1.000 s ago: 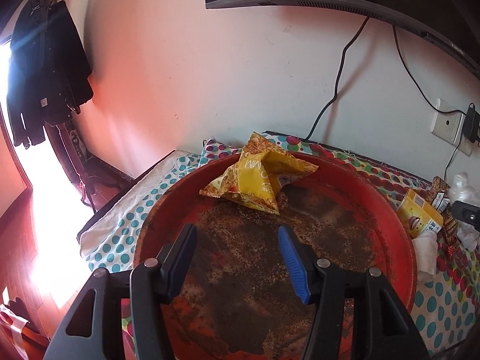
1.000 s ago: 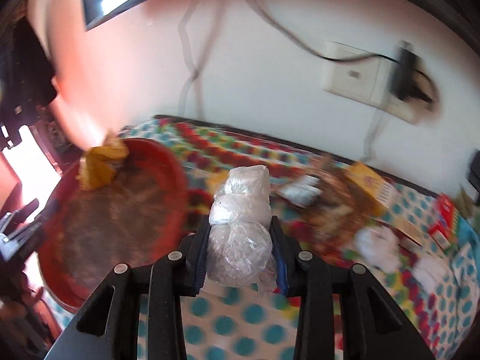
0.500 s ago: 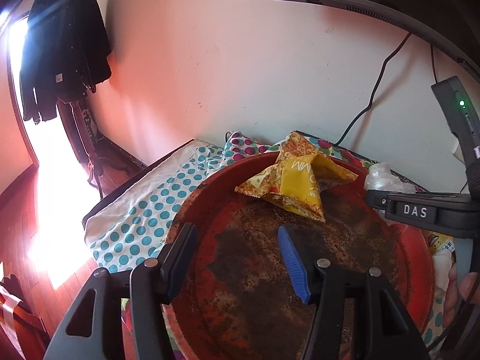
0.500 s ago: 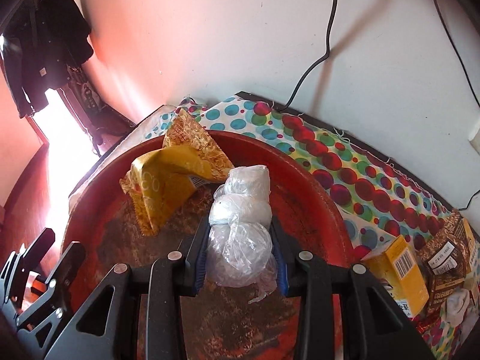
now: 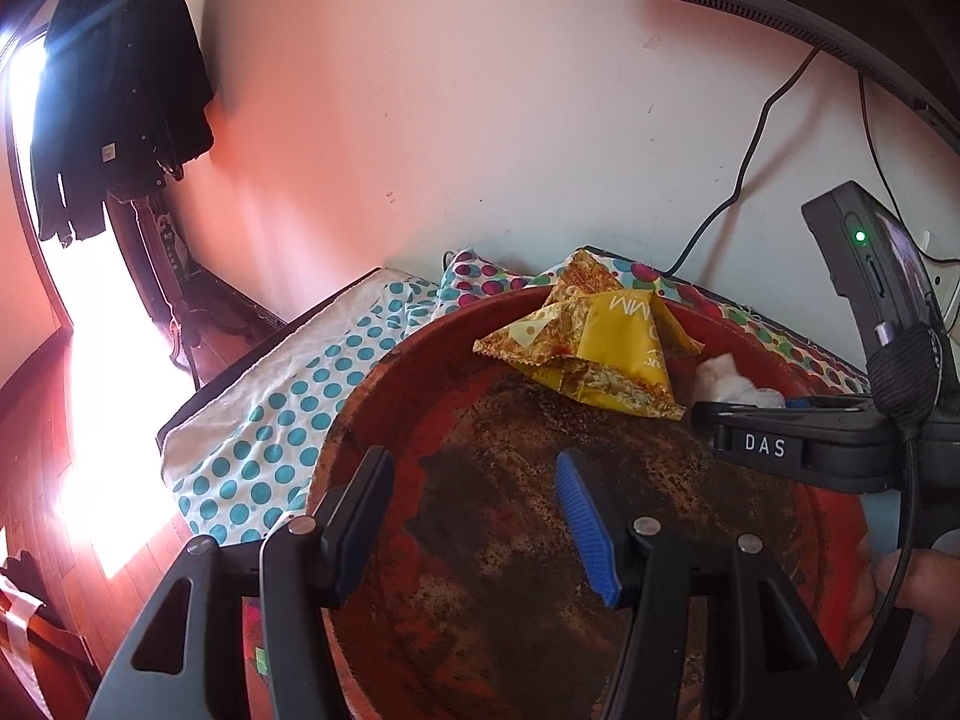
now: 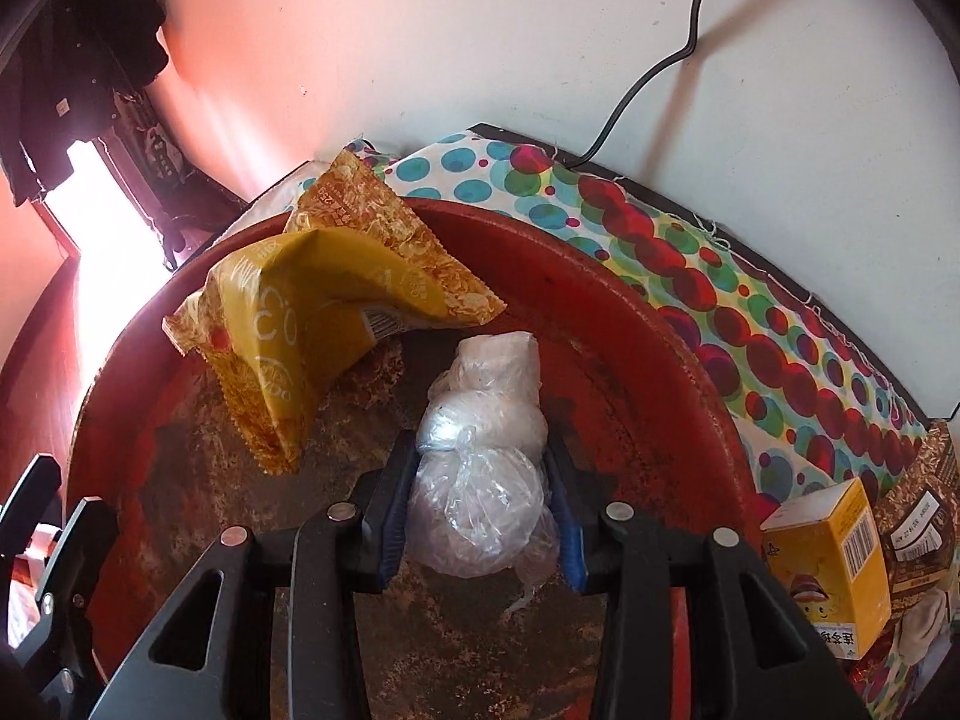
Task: Organize objects
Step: 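Lower the clear plastic bag into the red tray and open the right tool, then grasp the white rolled sock on the sheet with the right tool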
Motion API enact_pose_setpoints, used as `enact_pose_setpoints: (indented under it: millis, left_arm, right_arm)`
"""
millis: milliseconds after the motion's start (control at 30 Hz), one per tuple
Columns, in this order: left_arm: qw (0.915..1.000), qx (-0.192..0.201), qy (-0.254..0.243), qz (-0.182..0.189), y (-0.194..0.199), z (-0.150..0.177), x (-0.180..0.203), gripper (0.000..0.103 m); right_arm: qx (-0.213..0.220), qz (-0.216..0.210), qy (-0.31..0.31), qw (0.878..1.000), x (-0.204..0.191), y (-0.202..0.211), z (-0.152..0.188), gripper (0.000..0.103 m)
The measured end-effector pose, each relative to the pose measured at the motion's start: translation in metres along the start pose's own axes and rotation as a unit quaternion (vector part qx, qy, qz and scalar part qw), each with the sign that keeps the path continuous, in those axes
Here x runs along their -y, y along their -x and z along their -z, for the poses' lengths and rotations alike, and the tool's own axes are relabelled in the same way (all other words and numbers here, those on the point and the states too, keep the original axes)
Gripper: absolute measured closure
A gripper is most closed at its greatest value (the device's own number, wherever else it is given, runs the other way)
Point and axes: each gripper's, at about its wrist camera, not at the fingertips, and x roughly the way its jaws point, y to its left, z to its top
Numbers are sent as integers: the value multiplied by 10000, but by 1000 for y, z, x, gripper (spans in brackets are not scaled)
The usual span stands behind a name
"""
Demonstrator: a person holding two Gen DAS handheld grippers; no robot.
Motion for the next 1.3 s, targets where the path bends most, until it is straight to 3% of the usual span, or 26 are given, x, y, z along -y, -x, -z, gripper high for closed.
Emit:
enact_pose_setpoints:
  millis: [167, 333, 367, 533, 600, 733, 933, 1133, 1300]
  left_arm:
    - [10000, 19, -27, 65, 1, 0, 3, 45]
    - [9997, 116, -168, 165, 8, 2, 14, 45]
    - [9995, 151, -233, 178, 10, 2, 18, 45]
    - [9965, 373, -744, -29, 22, 6, 40, 45]
    - [9951, 397, -904, -87, 24, 8, 46, 45]
    - [9922, 517, -1115, -203, 29, 10, 54, 45]
    - [9863, 722, -1473, -198, 43, 13, 74, 45]
    - [9772, 774, -1945, 342, 62, 21, 111, 45]
    - [9671, 709, -2333, 718, 68, 26, 147, 45]
  right_arm:
    - [399, -51, -73, 9992, 5, 35, 14, 50]
    - [978, 128, -285, 9947, 21, 93, 53, 45]
    - [1063, 256, -374, 9933, 34, 103, 65, 41]
    - [1120, 1124, -1032, 9819, 118, 132, 120, 40]
    - [1112, 1620, -1350, 9712, 158, 142, 143, 40]
    - [1006, 2186, -1917, 9515, 222, 157, 183, 40]
    - [852, 2295, -2434, 9385, 268, 148, 218, 40]
    - [881, 2240, -2607, 9349, 288, 130, 229, 32]
    - [930, 2025, -2738, 9356, 298, 118, 229, 35]
